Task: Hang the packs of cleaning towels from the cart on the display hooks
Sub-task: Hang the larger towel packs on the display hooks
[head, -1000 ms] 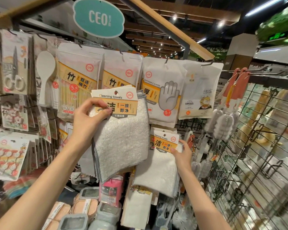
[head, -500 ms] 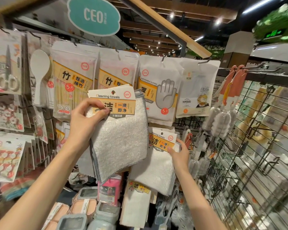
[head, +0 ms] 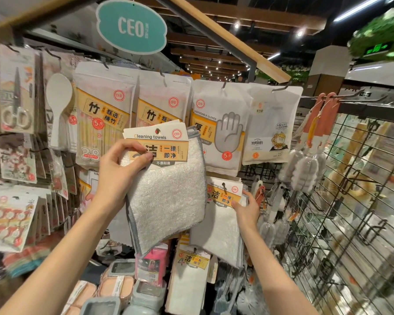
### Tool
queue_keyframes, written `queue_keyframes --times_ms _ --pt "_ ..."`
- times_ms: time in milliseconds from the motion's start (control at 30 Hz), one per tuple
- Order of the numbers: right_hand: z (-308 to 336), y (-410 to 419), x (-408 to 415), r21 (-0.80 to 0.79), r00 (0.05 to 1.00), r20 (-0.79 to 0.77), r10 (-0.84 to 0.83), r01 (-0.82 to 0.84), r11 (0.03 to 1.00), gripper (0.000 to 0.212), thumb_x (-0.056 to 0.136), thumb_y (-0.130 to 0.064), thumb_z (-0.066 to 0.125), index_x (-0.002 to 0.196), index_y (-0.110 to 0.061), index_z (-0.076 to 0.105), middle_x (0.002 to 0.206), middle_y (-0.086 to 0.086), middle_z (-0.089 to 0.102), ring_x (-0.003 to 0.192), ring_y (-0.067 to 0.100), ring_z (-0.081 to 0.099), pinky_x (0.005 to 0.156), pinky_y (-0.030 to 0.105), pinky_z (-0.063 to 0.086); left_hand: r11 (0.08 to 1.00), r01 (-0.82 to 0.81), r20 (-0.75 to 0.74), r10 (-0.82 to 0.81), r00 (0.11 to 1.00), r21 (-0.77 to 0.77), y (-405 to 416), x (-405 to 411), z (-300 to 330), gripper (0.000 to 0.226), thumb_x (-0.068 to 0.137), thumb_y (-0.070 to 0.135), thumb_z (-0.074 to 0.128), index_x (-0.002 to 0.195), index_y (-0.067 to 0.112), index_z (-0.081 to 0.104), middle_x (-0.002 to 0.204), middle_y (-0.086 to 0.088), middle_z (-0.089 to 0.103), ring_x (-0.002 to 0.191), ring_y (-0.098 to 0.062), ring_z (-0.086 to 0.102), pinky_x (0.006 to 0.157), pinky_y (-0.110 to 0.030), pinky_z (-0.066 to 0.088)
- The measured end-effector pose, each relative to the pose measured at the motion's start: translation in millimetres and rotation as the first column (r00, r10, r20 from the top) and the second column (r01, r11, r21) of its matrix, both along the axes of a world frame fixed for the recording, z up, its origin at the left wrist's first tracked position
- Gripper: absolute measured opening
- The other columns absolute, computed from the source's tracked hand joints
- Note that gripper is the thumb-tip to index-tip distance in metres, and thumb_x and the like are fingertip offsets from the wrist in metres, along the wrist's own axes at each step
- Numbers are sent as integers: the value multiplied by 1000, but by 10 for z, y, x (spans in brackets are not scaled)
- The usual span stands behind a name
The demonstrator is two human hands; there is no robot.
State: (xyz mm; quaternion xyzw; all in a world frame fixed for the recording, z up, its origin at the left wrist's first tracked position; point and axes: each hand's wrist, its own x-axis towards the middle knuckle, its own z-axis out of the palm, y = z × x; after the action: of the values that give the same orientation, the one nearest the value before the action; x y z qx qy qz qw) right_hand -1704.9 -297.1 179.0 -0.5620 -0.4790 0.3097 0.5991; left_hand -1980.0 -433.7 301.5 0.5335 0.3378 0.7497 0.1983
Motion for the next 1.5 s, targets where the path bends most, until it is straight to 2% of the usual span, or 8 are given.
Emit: queue_keyframes --times_ms 433,633,833,1067,1200,1300,1400,1500 --pt "55 143 40 9 997 69 31 -32 999 49 77 3 70 122 -12 55 122 9 59 112 21 54 88 26 41 986 144 -38 -147 988 -90 -69 12 -10 36 83 -3 65 86 32 60 102 6 70 86 -7 65 63 -17 52" --pt "231 -98 157 31 990 138 31 -36 999 52 78 -11 74 125 -14 51 127 7 49 119 21 47 103 36 39 939 318 -58 -327 943 -129 -110 22 -70 35 72 12 72 96 35 61 105 4 71 91 -10 67 71 -18 53" --pt "888 -620 -80 228 971 41 235 -238 944 18 93 -24 57 110 -21 61 111 -1 63 107 14 58 85 25 47 974 211 -136 -221 966 -87 -108 105 -51 51 69 14 77 110 38 57 112 19 63 105 -10 64 83 -23 52" --pt "1441 -1084 -416 352 897 97 432 -437 828 27 96 -30 51 122 -26 57 117 -11 60 108 4 57 89 22 50 989 127 -152 -138 979 -79 -169 224 -41 65 61 32 81 117 44 50 123 14 59 118 -15 57 102 -44 44" --pt "1460 -1162 -485 326 880 245 406 -469 821 46 88 -34 62 132 -36 49 129 -12 51 117 0 47 97 18 40 993 96 -189 -108 976 -75 -238 263 -27 67 59 37 81 116 44 45 123 9 57 118 -7 54 98 -23 43" --pt "1479 -1194 -546 340 878 318 356 -457 822 58 82 -25 71 134 -34 47 123 -8 46 110 -11 43 92 4 35 997 46 -203 -58 978 -66 -263 262 1 75 57 37 83 117 52 41 121 14 56 117 -11 55 99 -26 41" --pt "1488 -1233 -579 364 877 370 306 -440 821 52 77 -15 76 121 -32 54 123 -3 44 108 -13 42 87 -4 31 998 20 -166 -28 986 -52 -267 250 -9 73 60 25 85 116 48 45 117 15 57 112 -14 59 96 -28 44" --pt "1468 -1294 -624 396 880 395 263 -421 816 46 71 -8 79 109 -23 57 125 -1 36 110 -21 34 92 -5 25 1000 -12 -164 8 986 -23 -266 225 -22 55 66 12 85 106 36 57 107 25 63 106 4 57 88 -9 41"
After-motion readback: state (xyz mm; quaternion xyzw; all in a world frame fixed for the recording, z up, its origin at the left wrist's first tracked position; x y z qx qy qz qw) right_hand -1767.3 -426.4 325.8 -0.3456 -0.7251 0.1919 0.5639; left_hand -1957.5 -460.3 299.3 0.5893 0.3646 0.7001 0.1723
